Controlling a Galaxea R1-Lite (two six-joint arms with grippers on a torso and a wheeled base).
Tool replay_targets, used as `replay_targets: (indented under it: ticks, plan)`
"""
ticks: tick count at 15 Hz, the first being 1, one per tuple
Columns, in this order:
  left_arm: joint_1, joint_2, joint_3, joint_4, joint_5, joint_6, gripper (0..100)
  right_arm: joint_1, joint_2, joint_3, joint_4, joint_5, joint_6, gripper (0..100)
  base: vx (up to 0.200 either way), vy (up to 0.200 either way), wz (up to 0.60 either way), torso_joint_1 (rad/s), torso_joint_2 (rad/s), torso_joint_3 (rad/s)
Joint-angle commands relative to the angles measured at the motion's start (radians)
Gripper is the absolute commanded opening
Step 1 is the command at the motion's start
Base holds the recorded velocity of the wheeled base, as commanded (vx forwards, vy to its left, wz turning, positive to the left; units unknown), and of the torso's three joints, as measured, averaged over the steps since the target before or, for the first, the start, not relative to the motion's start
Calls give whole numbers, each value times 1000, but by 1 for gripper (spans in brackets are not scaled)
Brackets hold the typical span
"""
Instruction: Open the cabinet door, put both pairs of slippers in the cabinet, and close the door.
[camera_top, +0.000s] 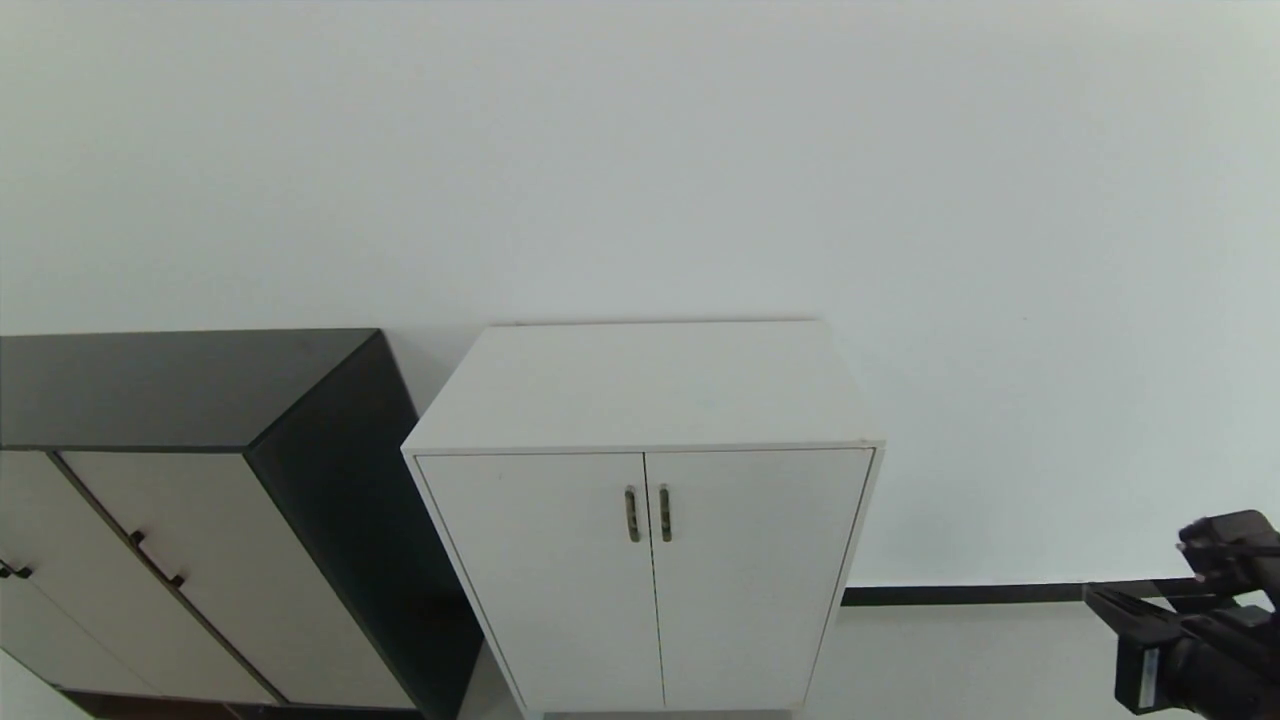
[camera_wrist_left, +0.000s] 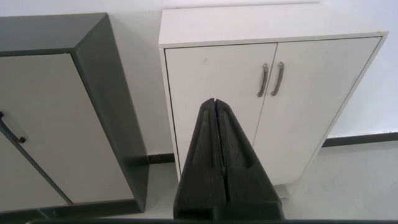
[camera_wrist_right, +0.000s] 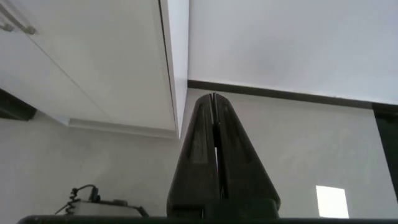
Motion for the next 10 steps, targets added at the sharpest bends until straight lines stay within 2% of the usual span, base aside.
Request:
replay_targets:
  ticks: [1, 2, 3, 4, 6, 8, 10]
  plan:
    - [0, 0, 0, 0, 0, 0, 0, -11, -436, 0, 354, 24, 55, 0, 0, 0, 0, 0, 0, 0]
    - [0, 0, 0, 0, 0, 0, 0, -11, -490, 0, 413, 36, 60, 0, 0, 0, 0, 0, 0, 0]
    - [0, 0, 0, 0, 0, 1, 0, -11, -642, 0, 561, 56, 63, 0, 0, 0, 0, 0, 0, 0]
    - [0, 0, 0, 0, 0, 1, 0, -11, -734, -1, 641, 58, 62, 0, 0, 0, 0, 0, 0, 0]
    - [0, 0, 0, 0, 0, 1, 0, -10, -874, -3, 747, 59, 57, 0, 0, 0, 0, 0, 0, 0]
    - [0, 0, 0, 0, 0, 1, 0, -11, -1137, -6, 946, 58, 51, 0, 0, 0, 0, 0, 0, 0]
    - [0, 0, 0, 0, 0, 1, 0, -26, -1231, -18, 1037, 67, 42, 0, 0, 0, 0, 0, 0, 0]
